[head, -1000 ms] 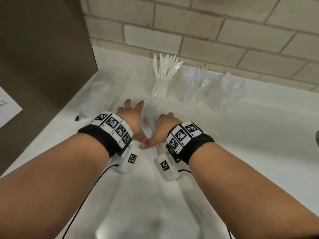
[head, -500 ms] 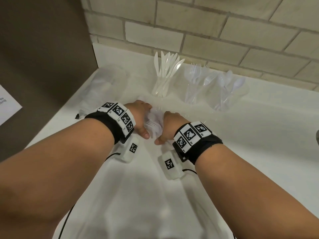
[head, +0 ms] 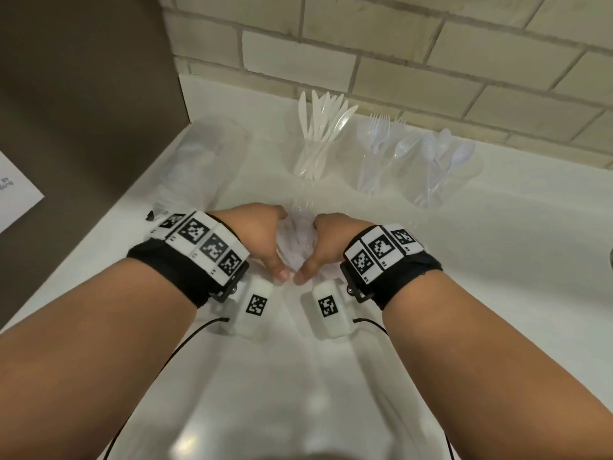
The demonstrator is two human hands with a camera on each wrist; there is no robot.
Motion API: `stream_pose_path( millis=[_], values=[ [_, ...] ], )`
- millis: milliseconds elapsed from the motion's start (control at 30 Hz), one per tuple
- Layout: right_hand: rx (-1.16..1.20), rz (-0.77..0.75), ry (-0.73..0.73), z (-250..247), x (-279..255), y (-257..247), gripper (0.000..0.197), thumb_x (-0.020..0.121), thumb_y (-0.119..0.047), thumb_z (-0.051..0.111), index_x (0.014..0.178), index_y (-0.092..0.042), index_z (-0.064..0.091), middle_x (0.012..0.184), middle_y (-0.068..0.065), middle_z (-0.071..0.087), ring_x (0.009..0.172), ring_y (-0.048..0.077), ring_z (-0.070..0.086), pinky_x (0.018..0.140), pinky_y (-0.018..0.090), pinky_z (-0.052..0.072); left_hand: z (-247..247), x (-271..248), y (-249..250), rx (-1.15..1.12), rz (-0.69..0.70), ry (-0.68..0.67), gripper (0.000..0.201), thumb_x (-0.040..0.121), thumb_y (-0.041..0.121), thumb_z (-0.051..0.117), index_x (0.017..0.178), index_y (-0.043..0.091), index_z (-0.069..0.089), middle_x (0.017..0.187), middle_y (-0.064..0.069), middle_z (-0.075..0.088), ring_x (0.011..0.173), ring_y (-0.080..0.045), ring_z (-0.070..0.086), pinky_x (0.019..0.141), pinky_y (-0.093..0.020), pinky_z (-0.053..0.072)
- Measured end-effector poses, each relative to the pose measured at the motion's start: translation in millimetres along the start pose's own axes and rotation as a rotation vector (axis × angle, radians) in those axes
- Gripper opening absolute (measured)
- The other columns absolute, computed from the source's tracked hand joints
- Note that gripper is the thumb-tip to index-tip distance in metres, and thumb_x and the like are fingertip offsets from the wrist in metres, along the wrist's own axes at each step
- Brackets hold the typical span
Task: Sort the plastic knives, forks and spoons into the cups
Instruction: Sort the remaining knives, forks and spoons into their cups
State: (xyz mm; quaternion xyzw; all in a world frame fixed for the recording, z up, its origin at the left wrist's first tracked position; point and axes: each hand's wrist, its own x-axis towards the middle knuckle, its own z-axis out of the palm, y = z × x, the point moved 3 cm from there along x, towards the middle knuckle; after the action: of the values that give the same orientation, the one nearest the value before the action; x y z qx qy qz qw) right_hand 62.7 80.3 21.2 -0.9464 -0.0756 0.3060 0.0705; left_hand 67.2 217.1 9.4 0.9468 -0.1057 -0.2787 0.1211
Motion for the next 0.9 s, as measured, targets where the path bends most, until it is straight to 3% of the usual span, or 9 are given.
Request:
stream_pose_path(
  millis=[67, 167, 233, 367, 467, 567, 633, 733, 900],
  values=[
    [-0.036, 0.015, -0.012, 2, -1, 1, 0.102, 0.05, -0.06, 0.086, 0.131, -0.013, 0.044, 0.121, 0.005, 0.055, 0.104, 0.023, 0.059, 0.089, 0.039, 0.053, -7, -3, -5, 0.035, -0.033, 0.052, 0.101, 0.064, 0.025, 0.086, 0.147, 0.018, 0.028, 0.136, -0.005, 0.054, 0.117, -0.023, 0.056, 0.094, -0.033, 0.048],
    [-0.067, 0.047, -0.005, 9, -3, -3, 0.115, 0.051, -0.07, 0.078, 0.14, -0.016, 0.031, 0.133, 0.009, 0.04, 0.115, 0.027, 0.051, 0.092, 0.037, 0.048, -7, -3, -8, 0.139, -0.048, 0.139, 0.071, 0.079, 0.009, 0.067, 0.142, 0.015, 0.036, 0.129, -0.007, 0.057, 0.115, -0.025, 0.056, 0.093, -0.033, 0.048],
    [-0.082, 0.053, 0.032, 14, -6, -7, 0.111, 0.058, -0.07, 0.075, 0.142, -0.013, 0.028, 0.135, 0.01, 0.036, 0.12, 0.028, 0.047, 0.09, 0.037, 0.044, -2, -2, -8, 0.15, -0.042, 0.127, 0.06, 0.081, 0.008, 0.064, 0.137, 0.013, 0.044, 0.126, -0.007, 0.059, 0.112, -0.025, 0.057, 0.093, -0.034, 0.048],
    [-0.122, 0.019, 0.104, 13, -12, -15, 0.085, 0.079, -0.051, 0.07, 0.138, -0.006, 0.031, 0.134, 0.01, 0.039, 0.125, 0.029, 0.041, 0.092, 0.035, 0.04, 1, -2, -6, 0.042, 0.011, 0.118, 0.052, 0.083, 0.002, 0.058, 0.133, 0.016, 0.052, 0.126, -0.004, 0.06, 0.113, -0.022, 0.058, 0.095, -0.03, 0.047],
    [-0.135, 0.019, 0.081, 10, -9, -20, 0.066, 0.082, -0.037, 0.07, 0.13, -0.004, 0.04, 0.125, 0.01, 0.047, 0.118, 0.028, 0.049, 0.09, 0.035, 0.045, 2, -5, -4, -0.026, 0.039, 0.112, 0.048, 0.085, 0.0, 0.053, 0.131, 0.014, 0.054, 0.126, -0.006, 0.061, 0.114, -0.023, 0.058, 0.097, -0.03, 0.046],
    [-0.136, -0.004, 0.092, 10, -1, -26, 0.03, 0.076, -0.024, 0.074, 0.091, -0.008, 0.054, 0.094, 0.004, 0.055, 0.089, 0.022, 0.058, 0.072, 0.03, 0.05, 3, -7, -3, -0.07, 0.051, 0.133, 0.046, 0.086, 0.001, 0.052, 0.13, 0.012, 0.056, 0.126, -0.007, 0.062, 0.115, -0.024, 0.058, 0.097, -0.03, 0.045],
    [-0.143, 0.005, 0.105, 12, 4, -28, 0.026, 0.074, -0.019, 0.072, 0.072, -0.011, 0.048, 0.08, 0.002, 0.053, 0.08, 0.021, 0.058, 0.07, 0.029, 0.052, 4, -7, -5, -0.116, 0.045, 0.15, 0.045, 0.086, 0.0, 0.052, 0.129, 0.012, 0.057, 0.125, -0.007, 0.062, 0.114, -0.024, 0.058, 0.097, -0.029, 0.044],
    [-0.145, 0.008, 0.129, 15, 10, -30, 0.023, 0.074, -0.018, 0.069, 0.074, -0.011, 0.047, 0.08, 0.003, 0.053, 0.082, 0.022, 0.06, 0.076, 0.032, 0.056, 7, -6, -9, -0.23, 0.04, 0.16, 0.041, 0.087, 0.001, 0.054, 0.126, 0.012, 0.059, 0.12, -0.006, 0.065, 0.112, -0.023, 0.059, 0.099, -0.031, 0.045],
    [-0.128, 0.003, 0.14, 19, 17, -26, 0.023, 0.074, -0.017, 0.068, 0.075, -0.012, 0.046, 0.08, 0.002, 0.055, 0.08, 0.021, 0.062, 0.07, 0.029, 0.055, 11, -5, -12, -0.479, 0.034, 0.167, 0.038, 0.086, -0.006, 0.055, 0.121, 0.007, 0.063, 0.112, -0.012, 0.069, 0.108, -0.025, 0.063, 0.099, -0.037, 0.048]
  ],
)
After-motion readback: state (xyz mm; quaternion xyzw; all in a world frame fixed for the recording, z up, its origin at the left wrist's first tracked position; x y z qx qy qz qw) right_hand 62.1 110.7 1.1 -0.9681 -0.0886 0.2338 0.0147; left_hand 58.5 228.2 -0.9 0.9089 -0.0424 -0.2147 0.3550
